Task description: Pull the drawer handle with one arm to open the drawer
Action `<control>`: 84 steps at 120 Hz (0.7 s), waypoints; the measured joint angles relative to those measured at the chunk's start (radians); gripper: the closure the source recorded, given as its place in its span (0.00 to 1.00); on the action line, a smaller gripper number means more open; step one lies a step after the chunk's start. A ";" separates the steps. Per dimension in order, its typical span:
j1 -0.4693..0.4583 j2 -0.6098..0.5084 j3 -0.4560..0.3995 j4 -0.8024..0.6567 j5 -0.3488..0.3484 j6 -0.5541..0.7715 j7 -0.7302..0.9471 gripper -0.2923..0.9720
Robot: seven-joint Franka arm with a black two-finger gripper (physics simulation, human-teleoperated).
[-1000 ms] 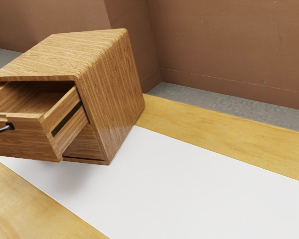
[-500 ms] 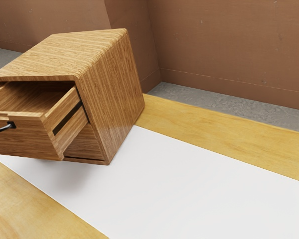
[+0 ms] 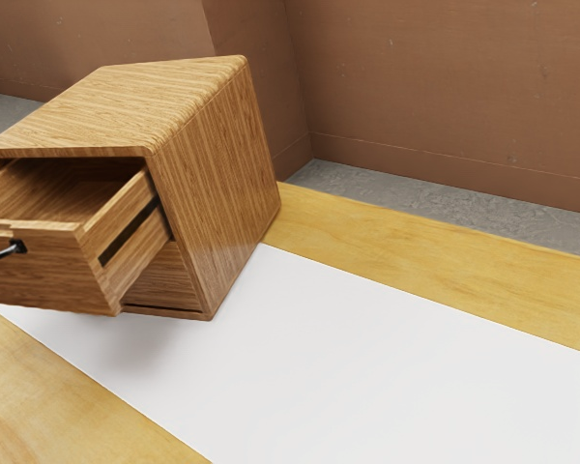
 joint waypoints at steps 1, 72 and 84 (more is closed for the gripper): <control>0.000 -0.003 0.000 -0.002 0.000 0.000 0.000 0.23; 0.073 -0.294 -0.049 -0.131 -0.009 -0.089 -0.003 0.23; 0.091 -0.358 -0.137 -0.102 -0.030 -0.151 -0.004 0.23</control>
